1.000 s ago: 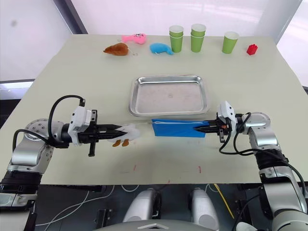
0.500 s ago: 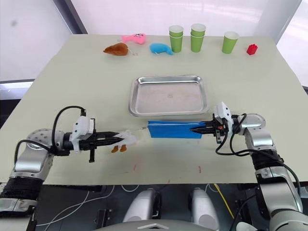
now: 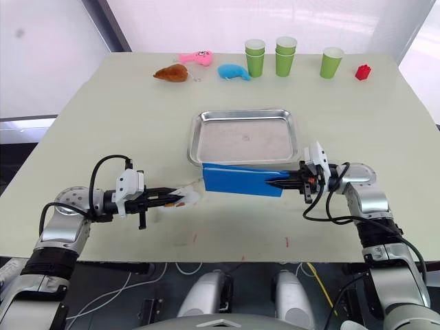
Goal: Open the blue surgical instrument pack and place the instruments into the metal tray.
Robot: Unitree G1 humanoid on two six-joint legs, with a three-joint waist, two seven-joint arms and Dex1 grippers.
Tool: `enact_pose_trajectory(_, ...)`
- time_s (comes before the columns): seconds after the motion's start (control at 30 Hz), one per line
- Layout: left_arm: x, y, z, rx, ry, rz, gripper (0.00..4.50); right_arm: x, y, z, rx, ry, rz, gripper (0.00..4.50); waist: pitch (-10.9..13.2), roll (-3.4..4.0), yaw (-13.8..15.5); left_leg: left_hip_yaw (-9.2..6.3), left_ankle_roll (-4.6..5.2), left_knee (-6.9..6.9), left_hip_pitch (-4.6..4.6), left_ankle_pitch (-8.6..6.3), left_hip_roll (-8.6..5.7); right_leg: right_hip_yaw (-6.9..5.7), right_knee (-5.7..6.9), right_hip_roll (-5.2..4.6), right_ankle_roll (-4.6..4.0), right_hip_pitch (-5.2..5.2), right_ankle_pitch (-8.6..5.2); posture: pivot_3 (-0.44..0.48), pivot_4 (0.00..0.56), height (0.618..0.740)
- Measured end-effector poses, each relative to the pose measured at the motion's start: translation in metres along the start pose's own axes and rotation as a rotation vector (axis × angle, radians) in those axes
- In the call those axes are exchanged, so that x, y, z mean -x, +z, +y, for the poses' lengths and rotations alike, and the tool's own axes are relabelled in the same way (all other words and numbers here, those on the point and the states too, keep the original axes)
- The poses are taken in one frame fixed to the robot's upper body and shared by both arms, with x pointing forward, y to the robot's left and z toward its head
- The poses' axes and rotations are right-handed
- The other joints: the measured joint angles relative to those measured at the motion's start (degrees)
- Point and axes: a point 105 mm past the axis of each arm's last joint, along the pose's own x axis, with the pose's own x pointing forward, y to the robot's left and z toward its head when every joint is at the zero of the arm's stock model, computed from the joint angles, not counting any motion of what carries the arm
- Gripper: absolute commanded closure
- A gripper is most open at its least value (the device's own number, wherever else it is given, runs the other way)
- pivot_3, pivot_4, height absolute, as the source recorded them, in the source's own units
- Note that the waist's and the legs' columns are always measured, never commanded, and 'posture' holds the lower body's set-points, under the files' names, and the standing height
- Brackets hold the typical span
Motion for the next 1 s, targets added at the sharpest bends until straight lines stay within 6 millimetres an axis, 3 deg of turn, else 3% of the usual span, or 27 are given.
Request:
enact_pose_trajectory(0.33,-0.001,0.0,-0.001,0.0,-0.002,-0.004,4.49,-0.008,0.016,-0.009,-0.112,-0.076,-0.177,4.5,0.0,0.01,0.1,-0.02,0.0,0.0,-0.02,0.0,0.0,0.0,0.0,-0.02,0.0,0.0,0.0,0.0,0.15,0.74)
enact_pose_trajectory(0.57,-0.001,0.001,-0.001,0.001,-0.001,-0.01,4.49,-0.006,0.025,-0.012,-0.09,-0.09,-0.192,4.5,0.0,0.01,0.1,0.0,0.0,0.0,-0.03,0.0,-0.01,-0.03,-0.01,-0.03,0.01,0.0,0.0,0.0,0.15,0.74)
enact_pose_trajectory(0.73,0.0,0.001,0.0,0.002,-0.004,-0.006,4.49,0.009,0.012,-0.013,0.052,-0.09,-0.052,4.5,0.0,0.01,0.0,0.08,0.0,0.0,-0.03,0.0,-0.02,-0.03,-0.02,0.01,0.01,0.0,0.0,0.0,0.15,0.74)
enact_pose_trajectory(1.0,0.011,0.0,0.001,-0.01,-0.02,0.033,4.49,0.001,-0.013,-0.006,0.13,-0.011,0.053,4.5,0.0,0.02,-0.6,0.05,0.0,-0.02,0.02,0.0,0.05,0.06,0.01,0.1,-0.01,-0.04,-0.01,0.0,0.15,0.74)
